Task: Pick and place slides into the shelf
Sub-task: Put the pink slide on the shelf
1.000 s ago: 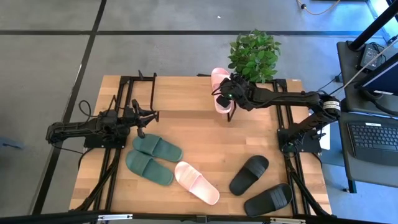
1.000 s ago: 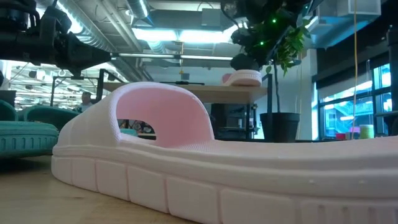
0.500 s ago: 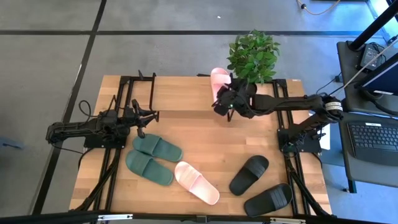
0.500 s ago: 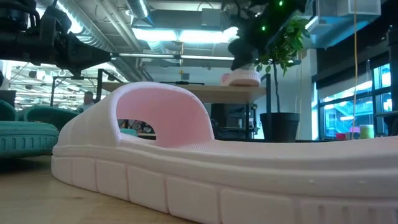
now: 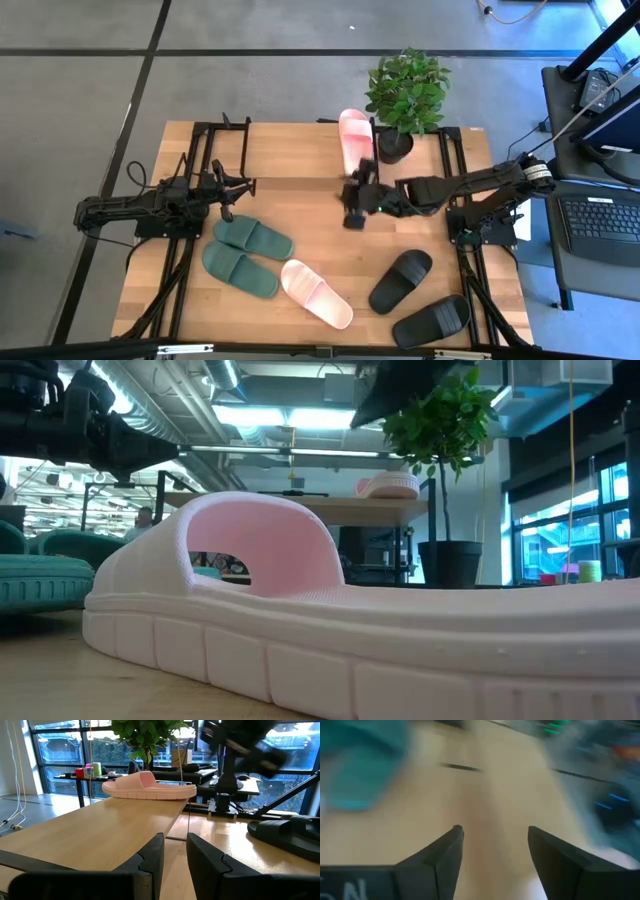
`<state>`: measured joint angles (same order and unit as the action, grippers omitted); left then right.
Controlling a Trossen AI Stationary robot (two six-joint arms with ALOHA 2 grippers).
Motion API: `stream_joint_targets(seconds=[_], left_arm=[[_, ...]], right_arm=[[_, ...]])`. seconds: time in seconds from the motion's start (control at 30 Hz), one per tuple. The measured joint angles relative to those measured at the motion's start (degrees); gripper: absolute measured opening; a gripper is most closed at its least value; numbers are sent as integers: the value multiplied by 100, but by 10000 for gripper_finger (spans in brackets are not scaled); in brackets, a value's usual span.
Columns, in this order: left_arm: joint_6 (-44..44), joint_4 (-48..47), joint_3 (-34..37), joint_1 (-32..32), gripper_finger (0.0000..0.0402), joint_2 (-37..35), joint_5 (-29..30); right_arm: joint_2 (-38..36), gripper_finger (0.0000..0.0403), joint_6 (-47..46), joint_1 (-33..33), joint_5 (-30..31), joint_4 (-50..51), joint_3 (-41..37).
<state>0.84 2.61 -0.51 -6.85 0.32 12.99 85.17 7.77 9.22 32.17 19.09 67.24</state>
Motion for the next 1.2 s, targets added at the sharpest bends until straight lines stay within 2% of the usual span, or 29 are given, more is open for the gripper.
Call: stream_joint_targets(seconds=[0.13, 0.43, 0.8, 1.0, 1.2], left_arm=[[0, -2, 0, 2, 76, -2, 0], [-2, -2, 0, 1, 76, 0, 0], [3, -2, 0, 0, 76, -1, 0], [-2, 0, 0, 2, 76, -1, 0], [-11, -2, 0, 0, 76, 0, 0]], right_arm=[[7, 223, 19, 309, -1088, -160, -86], [404, 223, 1048, 891, -2167, -1452, -848], [1593, 223, 1154, 1469, -2222, -2920, -950], [2122, 223, 1072, 1463, -2251, -3116, -883], [2522, 223, 1073, 1468, -2571, -3185, -578]])
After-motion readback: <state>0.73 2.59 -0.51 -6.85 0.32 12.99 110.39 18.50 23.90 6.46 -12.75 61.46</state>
